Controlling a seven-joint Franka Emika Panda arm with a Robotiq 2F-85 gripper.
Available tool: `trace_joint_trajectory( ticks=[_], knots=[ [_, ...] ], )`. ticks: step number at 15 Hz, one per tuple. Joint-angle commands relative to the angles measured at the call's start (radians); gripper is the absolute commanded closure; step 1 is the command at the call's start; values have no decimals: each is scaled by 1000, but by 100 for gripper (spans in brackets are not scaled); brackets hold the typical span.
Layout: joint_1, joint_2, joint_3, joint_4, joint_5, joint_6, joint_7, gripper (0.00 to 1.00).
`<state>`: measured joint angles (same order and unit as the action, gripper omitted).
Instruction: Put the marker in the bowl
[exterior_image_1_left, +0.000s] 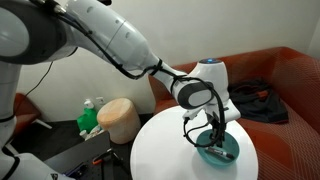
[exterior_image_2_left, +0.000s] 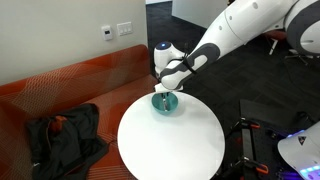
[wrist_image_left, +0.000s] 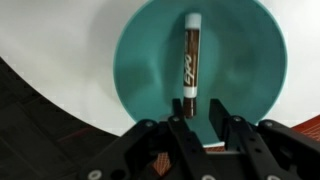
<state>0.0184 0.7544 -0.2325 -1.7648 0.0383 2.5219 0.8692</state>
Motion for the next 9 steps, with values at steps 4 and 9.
trace_joint_trajectory(
  ticks=[4, 9],
  knots=[
    [41, -59, -23, -34, -4, 22, 40, 11],
    [110, -200, -58, -156, -34, 89, 112, 0]
  ],
)
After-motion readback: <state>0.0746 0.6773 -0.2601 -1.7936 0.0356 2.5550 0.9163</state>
